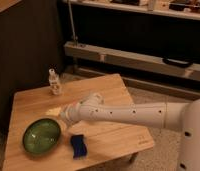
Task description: Pick up the ceramic bowl
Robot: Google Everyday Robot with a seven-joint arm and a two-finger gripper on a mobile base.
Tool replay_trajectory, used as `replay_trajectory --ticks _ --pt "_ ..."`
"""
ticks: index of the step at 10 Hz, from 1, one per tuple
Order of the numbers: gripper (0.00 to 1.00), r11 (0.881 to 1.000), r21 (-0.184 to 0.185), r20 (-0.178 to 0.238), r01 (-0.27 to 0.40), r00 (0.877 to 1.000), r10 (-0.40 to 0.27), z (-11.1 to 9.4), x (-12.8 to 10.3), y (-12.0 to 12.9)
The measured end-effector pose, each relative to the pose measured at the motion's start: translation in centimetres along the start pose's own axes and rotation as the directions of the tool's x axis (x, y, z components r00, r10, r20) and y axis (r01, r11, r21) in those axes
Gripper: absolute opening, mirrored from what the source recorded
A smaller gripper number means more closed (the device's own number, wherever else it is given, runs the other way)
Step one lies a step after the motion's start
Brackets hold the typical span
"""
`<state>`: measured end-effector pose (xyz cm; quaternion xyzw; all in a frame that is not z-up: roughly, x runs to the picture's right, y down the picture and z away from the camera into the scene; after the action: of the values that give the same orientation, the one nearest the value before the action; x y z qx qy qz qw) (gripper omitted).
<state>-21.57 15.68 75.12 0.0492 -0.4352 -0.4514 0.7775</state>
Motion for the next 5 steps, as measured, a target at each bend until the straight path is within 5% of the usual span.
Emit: replay_trajectory --ticks 3,5 --pt "0.8 0.997 0.001 -0.005 0.078 0.997 -0.078 0.8 -0.3 0.6" --pt "0.8 0.992 0.042 0.015 0.119 0.993 -0.12 1.3 -0.6 1.0"
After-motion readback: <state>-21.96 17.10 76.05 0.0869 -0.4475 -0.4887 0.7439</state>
